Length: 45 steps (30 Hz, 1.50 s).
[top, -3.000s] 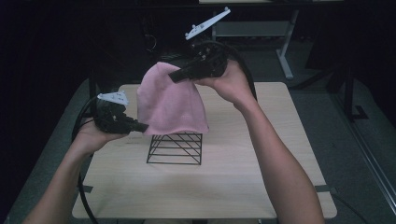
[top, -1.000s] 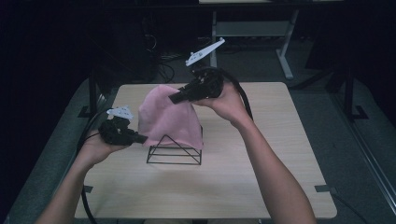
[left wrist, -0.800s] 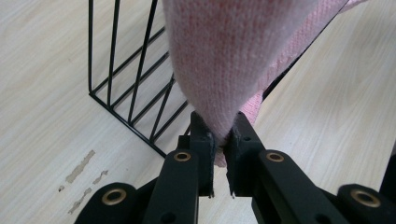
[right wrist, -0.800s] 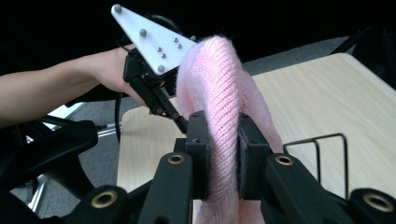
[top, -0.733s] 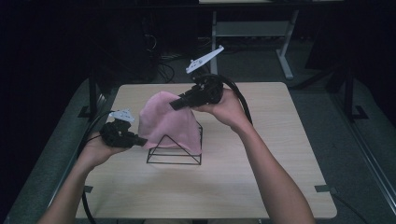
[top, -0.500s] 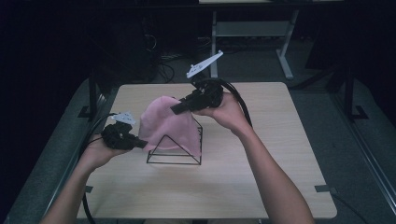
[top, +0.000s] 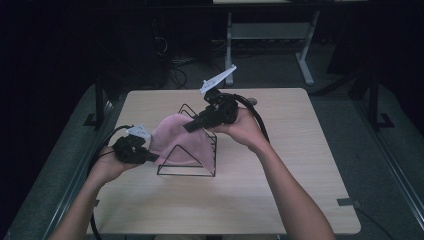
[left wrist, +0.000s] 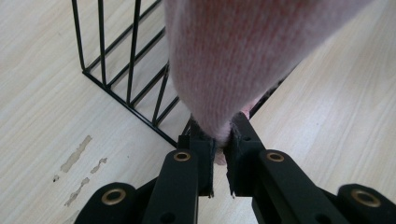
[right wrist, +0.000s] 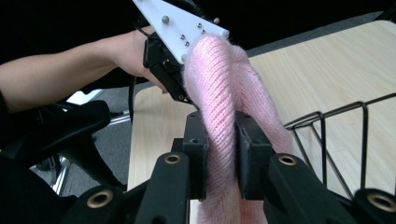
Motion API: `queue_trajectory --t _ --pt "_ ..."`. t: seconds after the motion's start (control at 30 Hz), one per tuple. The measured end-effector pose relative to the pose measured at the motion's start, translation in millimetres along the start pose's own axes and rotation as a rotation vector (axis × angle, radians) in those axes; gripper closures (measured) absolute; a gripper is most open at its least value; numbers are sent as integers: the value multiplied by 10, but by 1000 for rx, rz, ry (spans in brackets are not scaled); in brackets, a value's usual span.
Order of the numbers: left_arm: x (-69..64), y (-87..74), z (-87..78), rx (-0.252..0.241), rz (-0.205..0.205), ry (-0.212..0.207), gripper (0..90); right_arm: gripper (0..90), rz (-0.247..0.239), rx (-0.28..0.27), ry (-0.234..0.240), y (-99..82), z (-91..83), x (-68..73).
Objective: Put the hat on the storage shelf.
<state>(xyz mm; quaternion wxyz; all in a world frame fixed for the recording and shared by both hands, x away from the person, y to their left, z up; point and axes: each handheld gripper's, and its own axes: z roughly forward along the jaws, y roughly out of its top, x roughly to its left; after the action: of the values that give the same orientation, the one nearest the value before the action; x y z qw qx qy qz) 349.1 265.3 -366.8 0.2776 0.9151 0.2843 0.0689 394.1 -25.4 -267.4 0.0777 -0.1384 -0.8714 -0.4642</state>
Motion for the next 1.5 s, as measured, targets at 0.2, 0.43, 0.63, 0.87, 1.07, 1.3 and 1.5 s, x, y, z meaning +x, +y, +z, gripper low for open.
queue_trajectory --t 0.2,0.43,0.63,0.87,1.07,1.3,1.5 --pt "14 -81 69 -14 -23 -22 823 756 15 0 14 -76 53 -19" --pt "40 -163 155 -3 -34 -30 823 754 22 16 21 -173 139 -58" --pt "47 -209 226 1 -44 -42 822 755 40 17 32 -258 193 -79" --pt "74 -251 284 22 -48 -52 822 754 44 38 44 -281 265 -72" --pt "84 -261 318 40 -47 -43 823 723 45 45 48 -315 306 -86" --pt "88 -287 346 44 -70 -46 823 670 36 14 31 -305 244 -37" --pt "107 -333 377 57 -81 -44 823 826 4 23 -6 -282 251 14"
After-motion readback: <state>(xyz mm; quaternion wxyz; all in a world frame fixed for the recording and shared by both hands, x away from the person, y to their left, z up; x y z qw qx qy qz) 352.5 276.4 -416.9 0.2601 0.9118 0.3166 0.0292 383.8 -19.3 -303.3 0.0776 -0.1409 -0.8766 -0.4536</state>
